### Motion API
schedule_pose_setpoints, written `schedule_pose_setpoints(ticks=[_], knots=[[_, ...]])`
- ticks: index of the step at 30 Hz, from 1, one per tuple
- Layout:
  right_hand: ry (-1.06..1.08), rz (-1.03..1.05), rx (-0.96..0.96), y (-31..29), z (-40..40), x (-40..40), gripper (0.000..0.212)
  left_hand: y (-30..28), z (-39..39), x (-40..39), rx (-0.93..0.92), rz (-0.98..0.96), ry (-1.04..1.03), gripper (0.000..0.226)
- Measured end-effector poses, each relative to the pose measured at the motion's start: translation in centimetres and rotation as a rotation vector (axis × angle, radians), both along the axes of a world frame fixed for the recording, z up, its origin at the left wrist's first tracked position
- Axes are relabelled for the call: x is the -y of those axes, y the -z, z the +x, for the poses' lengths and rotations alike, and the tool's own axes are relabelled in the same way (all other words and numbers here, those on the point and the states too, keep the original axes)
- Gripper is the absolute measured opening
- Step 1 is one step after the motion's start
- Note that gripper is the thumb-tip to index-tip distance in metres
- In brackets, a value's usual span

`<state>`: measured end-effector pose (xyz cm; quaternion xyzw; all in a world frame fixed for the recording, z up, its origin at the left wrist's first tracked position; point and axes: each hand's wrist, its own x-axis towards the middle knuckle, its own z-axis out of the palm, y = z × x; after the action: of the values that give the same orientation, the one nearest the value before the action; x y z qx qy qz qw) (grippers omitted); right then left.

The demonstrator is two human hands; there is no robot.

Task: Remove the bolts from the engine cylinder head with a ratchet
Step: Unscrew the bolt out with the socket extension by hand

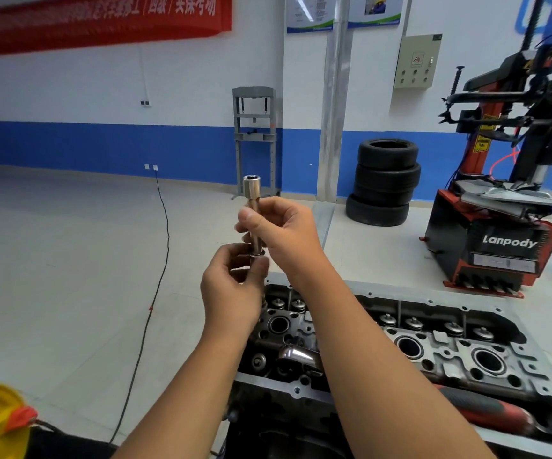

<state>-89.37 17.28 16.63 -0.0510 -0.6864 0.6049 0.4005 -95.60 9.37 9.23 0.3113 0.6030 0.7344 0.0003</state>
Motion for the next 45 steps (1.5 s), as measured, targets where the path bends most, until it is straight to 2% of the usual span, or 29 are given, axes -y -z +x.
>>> schedule_pose_setpoints(ticks=[3,5,8,12,15,18,21,25,27,32,38,41,45], knots=[[0.027,-0.007,-0.031,-0.1,0.2,0.0,0.012,0.1,0.0,0.0,-0.022,-0.032,-0.035,0.019],[0.017,-0.018,-0.04,-0.2,0.2,0.0,0.008,0.0,0.1,0.0,-0.022,-0.013,0.044,0.002],[-0.02,-0.025,-0.01,-0.3,0.2,0.1,0.006,0.0,0.3,-0.2,0.001,-0.004,0.155,0.021],[-0.045,-0.007,0.009,-0.2,0.2,0.1,0.008,0.0,0.0,-0.2,-0.011,-0.027,0.013,0.013],[0.004,-0.002,-0.02,-0.1,0.3,0.0,0.013,0.1,-0.1,0.1,0.002,-0.038,-0.065,0.022],[0.011,0.012,-0.023,0.0,0.1,-0.1,0.012,-0.1,0.2,0.0,0.024,-0.002,0.065,0.005],[0.011,-0.001,-0.017,-0.1,-0.1,-0.1,0.005,-0.3,0.4,-0.2,0.051,0.021,0.174,0.025],[-0.014,-0.02,-0.006,-0.3,0.0,0.1,0.006,-0.3,0.3,-0.1,-0.005,-0.001,0.075,0.034],[-0.031,-0.032,-0.012,-0.3,0.2,0.2,0.005,-0.3,0.3,0.0,-0.001,-0.011,0.04,0.036],[0.03,-0.055,0.013,-0.2,0.3,0.2,0.021,-0.1,0.1,0.1,0.006,-0.006,0.004,0.027],[0.01,-0.06,0.024,-0.3,0.3,0.5,0.01,-0.6,1.0,0.2,0.024,-0.005,0.183,0.041],[-0.015,-0.044,0.033,-0.4,0.2,0.4,0.005,-0.4,0.6,0.1,0.0,-0.02,0.079,0.033],[-0.02,-0.032,0.053,-0.3,0.3,0.4,0.012,-0.4,0.4,0.3,0.024,-0.016,-0.019,0.032]])
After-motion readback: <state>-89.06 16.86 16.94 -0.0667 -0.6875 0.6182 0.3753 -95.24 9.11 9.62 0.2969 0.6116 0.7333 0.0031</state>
